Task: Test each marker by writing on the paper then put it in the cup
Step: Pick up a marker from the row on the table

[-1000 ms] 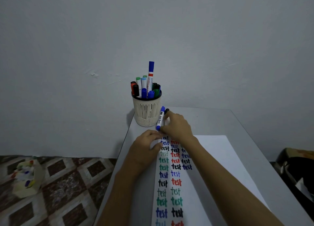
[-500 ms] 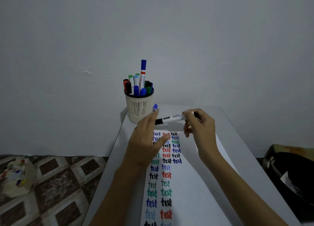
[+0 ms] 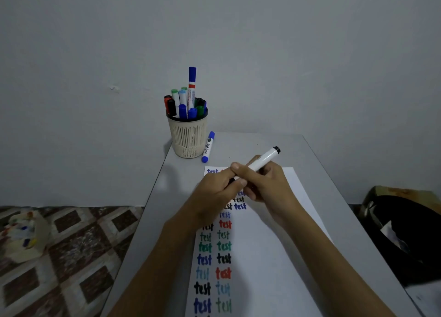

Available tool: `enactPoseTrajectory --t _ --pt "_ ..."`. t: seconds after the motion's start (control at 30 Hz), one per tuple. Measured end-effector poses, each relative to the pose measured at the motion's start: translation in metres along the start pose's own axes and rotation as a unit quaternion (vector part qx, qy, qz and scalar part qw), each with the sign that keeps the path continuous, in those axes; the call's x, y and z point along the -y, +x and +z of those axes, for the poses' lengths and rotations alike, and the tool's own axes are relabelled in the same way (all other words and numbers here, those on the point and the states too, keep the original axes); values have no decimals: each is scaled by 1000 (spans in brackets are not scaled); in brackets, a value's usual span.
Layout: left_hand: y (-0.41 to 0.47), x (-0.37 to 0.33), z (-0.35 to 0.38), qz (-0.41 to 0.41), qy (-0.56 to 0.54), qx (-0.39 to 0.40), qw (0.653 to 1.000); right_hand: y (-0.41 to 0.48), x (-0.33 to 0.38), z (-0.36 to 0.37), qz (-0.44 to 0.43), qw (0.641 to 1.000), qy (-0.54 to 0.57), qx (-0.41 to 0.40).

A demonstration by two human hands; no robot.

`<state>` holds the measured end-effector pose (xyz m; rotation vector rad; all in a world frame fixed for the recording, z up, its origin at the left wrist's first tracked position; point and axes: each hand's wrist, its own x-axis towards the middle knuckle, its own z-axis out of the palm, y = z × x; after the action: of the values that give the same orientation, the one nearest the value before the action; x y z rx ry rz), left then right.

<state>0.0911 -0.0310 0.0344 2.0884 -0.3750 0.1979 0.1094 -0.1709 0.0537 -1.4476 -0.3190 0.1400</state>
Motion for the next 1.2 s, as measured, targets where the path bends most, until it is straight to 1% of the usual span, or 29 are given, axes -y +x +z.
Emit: enactPoseTrajectory --t 0.17,0.3,0.4,0.47,0.57,0.6,0.67,0.73,0.83,0.87,0.93,1.0,1.2 --pt "-2 -8 3 19 -73 -18 997 -1 4 -6 -7 1000 2 24" --pt "-1 -2 5 17 -97 -22 995 0 6 -11 -17 999 -12 35" --pt "-2 1 7 32 -62 -42 997 0 8 -15 -29 999 -19 42" --pt "-3 4 4 47 -23 -44 998 1 8 -15 -33 999 1 18" --pt "-4 14 -10 27 51 -52 997 5 3 -19 -45 996 73 -32" --pt "-5 19 -16 19 75 -65 995 6 2 -19 -40 995 81 -33" --pt "-6 31 -25 16 102 -92 990 4 -1 -17 -18 998 64 -17" --pt "-5 39 -27 24 125 -82 989 -4 -9 -9 5 999 37 -4" --pt "-4 50 -24 54 164 -51 984 -12 -25 1 28 997 70 -31" --pt "-3 52 -24 54 166 -50 983 -12 -28 1 30 996 73 -49" --pt "-3 54 -24 45 160 -50 985 -11 -32 0 22 997 34 -68" --pt "-3 52 -24 41 157 -47 986 -11 -33 -1 8 998 -13 -59" --pt "-2 53 -25 40 152 -43 987 -14 -34 -1 -5 999 -21 -35"
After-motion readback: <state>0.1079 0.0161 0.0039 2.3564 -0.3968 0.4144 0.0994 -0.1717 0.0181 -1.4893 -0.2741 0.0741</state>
